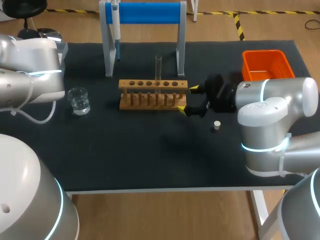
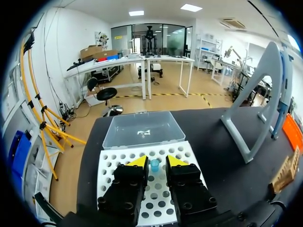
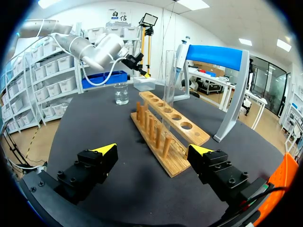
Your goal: Invert the test tube, pick up the pipette, mount the tip to pipette, aspirate from beaker and dispense into the tube, eject the tip, return the pipette, and cap with the stopper.
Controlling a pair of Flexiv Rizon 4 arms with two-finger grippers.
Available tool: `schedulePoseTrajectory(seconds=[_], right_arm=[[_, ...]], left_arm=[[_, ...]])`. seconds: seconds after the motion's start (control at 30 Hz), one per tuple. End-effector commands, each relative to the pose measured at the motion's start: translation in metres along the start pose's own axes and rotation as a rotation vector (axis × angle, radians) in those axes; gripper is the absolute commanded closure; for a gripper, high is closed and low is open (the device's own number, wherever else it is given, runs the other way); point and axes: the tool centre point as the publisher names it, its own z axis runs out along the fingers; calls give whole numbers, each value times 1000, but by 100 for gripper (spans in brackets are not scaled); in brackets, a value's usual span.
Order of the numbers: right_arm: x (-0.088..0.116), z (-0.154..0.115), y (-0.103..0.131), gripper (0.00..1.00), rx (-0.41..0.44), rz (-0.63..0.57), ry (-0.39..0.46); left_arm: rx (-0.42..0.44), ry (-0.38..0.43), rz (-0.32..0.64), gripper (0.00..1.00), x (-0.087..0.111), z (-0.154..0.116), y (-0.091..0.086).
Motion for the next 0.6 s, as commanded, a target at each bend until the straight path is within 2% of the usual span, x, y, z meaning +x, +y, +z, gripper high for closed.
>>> schedulePoseTrajectory(seconds=[0.03,0.23,0.33,0.47,0.5,0.6], right_arm=[[0,-1,0,0,2,0,2],[0,-1,0,0,2,0,2],[0,-1,0,0,2,0,2],[0,-1,0,0,2,0,2],[0,-1,0,0,2,0,2],[0,-1,0,0,2,0,2]], left_arm=[[-10,2,4,78,-1,5,-2],[-13,2,6,81,-1,6,-2],[-14,2,6,88,-1,6,-2],[-15,2,5,93,-1,6,-1],[-16,2,5,99,-1,6,-1],[-16,3,5,100,-1,6,-1]])
